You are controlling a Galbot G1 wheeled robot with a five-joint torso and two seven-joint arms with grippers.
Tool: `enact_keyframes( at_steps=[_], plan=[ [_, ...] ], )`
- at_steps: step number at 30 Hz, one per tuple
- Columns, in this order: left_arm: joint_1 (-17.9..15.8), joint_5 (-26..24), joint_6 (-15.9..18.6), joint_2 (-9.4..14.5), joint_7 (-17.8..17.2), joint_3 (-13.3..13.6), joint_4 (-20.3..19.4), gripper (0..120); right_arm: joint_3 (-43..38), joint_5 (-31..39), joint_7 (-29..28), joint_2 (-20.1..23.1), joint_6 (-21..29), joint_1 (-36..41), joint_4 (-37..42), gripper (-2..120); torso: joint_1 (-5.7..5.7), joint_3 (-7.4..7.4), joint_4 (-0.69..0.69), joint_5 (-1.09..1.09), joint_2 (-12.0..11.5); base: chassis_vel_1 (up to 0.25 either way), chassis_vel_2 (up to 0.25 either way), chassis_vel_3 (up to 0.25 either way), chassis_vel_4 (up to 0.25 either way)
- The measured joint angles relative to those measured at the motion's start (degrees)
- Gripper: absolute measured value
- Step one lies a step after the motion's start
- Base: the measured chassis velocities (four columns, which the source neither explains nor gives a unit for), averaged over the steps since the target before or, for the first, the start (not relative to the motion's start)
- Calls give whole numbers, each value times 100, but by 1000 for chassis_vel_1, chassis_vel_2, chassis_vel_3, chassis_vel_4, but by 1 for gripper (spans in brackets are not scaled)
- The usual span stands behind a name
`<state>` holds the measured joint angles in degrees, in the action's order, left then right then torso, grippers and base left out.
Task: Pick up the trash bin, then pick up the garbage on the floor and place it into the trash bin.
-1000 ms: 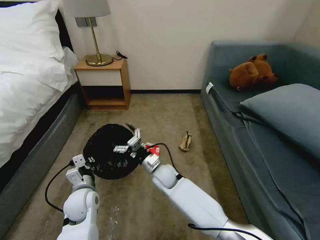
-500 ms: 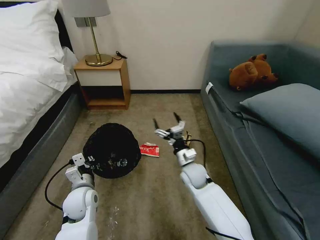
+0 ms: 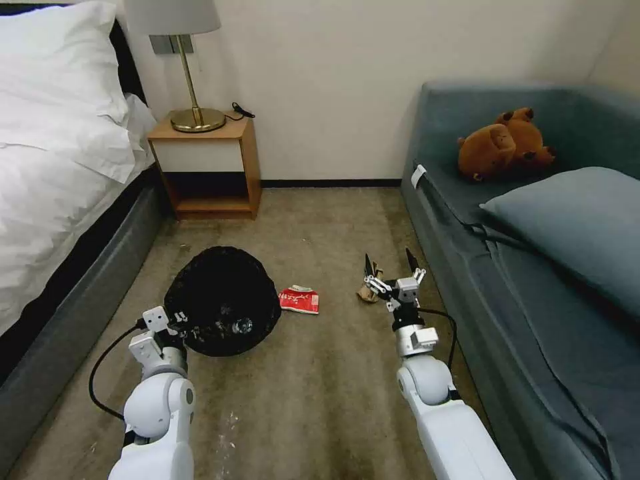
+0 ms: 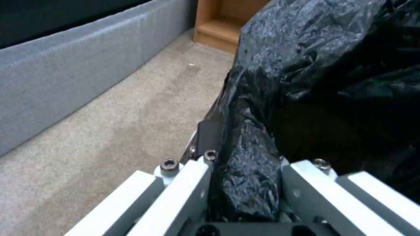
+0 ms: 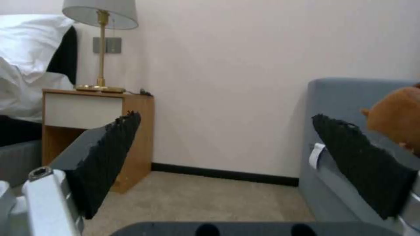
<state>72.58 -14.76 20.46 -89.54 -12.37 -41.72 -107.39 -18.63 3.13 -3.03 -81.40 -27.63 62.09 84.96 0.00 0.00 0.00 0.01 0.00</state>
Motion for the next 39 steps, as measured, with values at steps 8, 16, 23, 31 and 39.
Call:
enact_keyframes(
  at_steps=[8, 16, 23, 31, 39],
  plan=[
    [-1, -6, 5, 8, -5, 2, -13, 2, -69, 48, 239, 7, -86, -11, -79, 100, 0, 0, 0, -1, 0, 0, 0, 0, 0],
    [-9, -4, 5, 4, -13, -6, -18, 2, -175, 278, 383, 35, -81, -26, -100, 100, 0, 0, 0, -1, 0, 0, 0, 0, 0],
    [-11, 0, 5, -1, -15, -4, -18, 2, -218, 302, 403, 45, -80, -26, -114, 100, 0, 0, 0, -1, 0, 0, 0, 0, 0],
    [-17, -1, -7, -1, -17, -35, 9, 2, -241, 314, 430, 60, -91, 13, -158, 100, 0, 0, 0, -1, 0, 0, 0, 0, 0],
    [1, -23, -11, 12, -18, -57, -8, 2, -252, 314, 473, 61, -147, 22, -194, 100, 0, 0, 0, -1, 0, 0, 0, 0, 0]
  ],
)
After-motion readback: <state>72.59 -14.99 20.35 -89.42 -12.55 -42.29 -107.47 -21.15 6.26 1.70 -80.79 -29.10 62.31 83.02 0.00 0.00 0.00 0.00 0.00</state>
